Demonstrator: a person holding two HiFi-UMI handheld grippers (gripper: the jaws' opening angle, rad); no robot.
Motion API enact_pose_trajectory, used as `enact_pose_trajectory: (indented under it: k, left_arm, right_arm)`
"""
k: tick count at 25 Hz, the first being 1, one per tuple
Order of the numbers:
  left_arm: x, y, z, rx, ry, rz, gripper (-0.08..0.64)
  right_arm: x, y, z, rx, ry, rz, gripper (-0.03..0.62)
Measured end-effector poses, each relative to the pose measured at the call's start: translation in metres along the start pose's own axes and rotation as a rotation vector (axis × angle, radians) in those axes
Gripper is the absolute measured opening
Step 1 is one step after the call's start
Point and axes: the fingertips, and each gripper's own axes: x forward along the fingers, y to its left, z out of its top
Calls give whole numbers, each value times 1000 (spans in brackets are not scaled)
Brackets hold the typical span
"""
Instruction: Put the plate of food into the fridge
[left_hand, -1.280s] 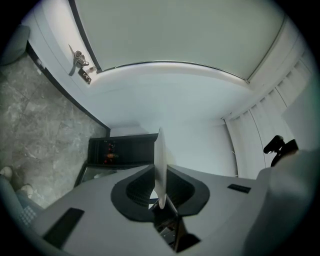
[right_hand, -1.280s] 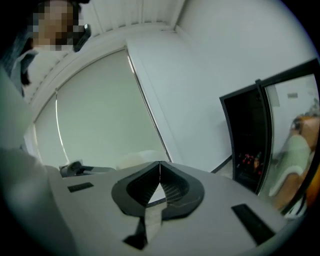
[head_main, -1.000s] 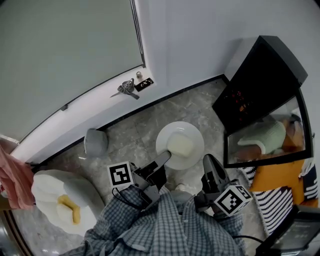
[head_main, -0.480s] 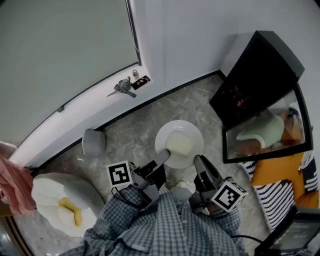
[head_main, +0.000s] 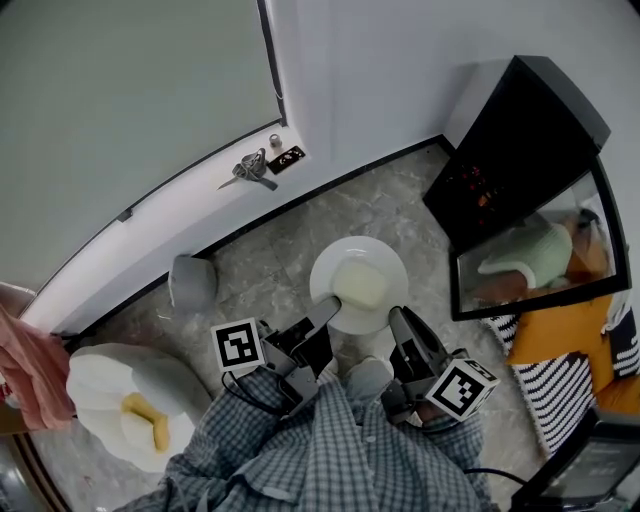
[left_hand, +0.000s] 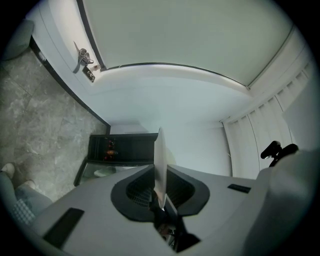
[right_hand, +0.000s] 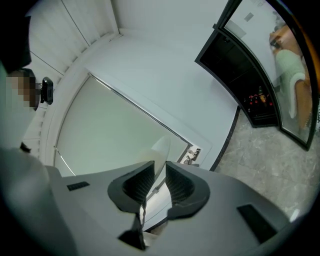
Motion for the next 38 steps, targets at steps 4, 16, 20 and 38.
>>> enact_pose_trajectory:
  k: [4,16,20,38]
  left_arm:
    - [-3,1,0,0,-5,5,51]
    - [-2,-1,3,16,-11,-8,51]
    - [2,1,7,6,-27,-6,51]
    - [80,8,45,-5,-56,-7,51]
  right_arm:
    - [1,0,-3,20,1,10,75]
    - [3,1,0,-1,-9,26,75]
    - [10,-1,5,1,5,33,75]
    - [51,-36,75,4,32,36,75]
